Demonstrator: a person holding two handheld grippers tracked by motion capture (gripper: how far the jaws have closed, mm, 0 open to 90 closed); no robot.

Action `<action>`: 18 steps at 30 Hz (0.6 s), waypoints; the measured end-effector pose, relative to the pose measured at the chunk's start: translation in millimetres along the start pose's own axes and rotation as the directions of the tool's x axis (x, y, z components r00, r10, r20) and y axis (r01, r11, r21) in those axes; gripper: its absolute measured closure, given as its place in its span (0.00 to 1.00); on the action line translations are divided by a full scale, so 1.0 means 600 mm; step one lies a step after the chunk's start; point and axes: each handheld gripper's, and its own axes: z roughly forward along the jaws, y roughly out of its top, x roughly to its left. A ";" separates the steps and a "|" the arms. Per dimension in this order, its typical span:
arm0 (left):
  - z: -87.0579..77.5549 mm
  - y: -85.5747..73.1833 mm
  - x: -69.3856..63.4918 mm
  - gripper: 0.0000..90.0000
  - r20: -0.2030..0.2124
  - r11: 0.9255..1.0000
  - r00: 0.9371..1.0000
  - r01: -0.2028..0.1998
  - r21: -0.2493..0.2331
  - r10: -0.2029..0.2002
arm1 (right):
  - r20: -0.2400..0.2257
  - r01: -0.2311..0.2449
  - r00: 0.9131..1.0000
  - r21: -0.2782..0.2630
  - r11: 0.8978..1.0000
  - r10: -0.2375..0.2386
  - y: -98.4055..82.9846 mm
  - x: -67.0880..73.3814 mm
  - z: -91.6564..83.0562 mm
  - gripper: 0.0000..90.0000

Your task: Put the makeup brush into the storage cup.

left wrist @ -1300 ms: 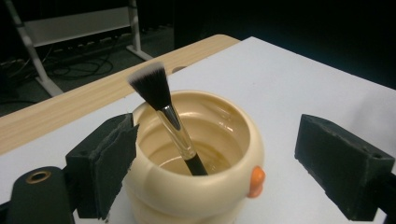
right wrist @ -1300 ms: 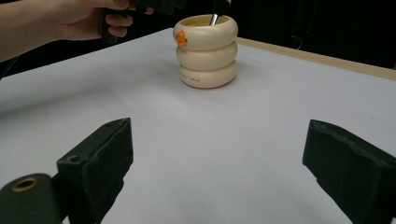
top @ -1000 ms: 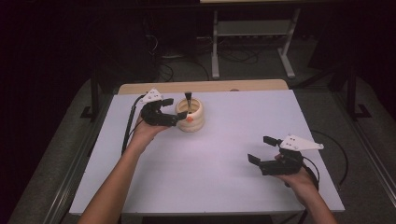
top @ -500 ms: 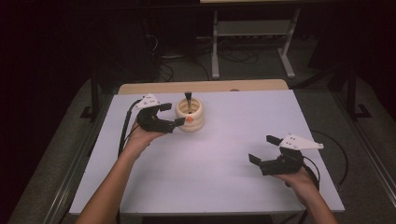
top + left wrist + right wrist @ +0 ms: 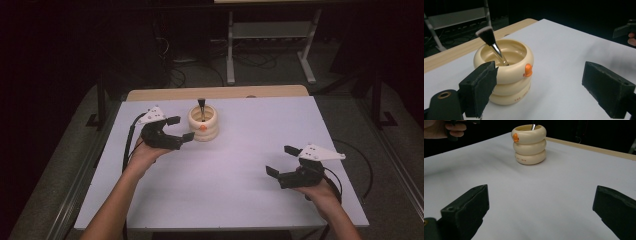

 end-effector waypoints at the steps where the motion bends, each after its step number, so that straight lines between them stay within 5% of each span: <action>1: -0.002 -0.001 0.000 0.13 0.001 1.000 1.000 -0.001 0.002 0.001 | -0.001 0.000 1.000 -0.001 1.000 0.000 0.000 0.000 0.000 0.00; 18: -0.042 -0.030 -0.019 0.13 -0.009 1.000 1.000 0.021 -0.018 -0.021 | 0.001 0.004 1.000 -0.006 1.000 -0.004 0.000 -0.001 -0.001 0.00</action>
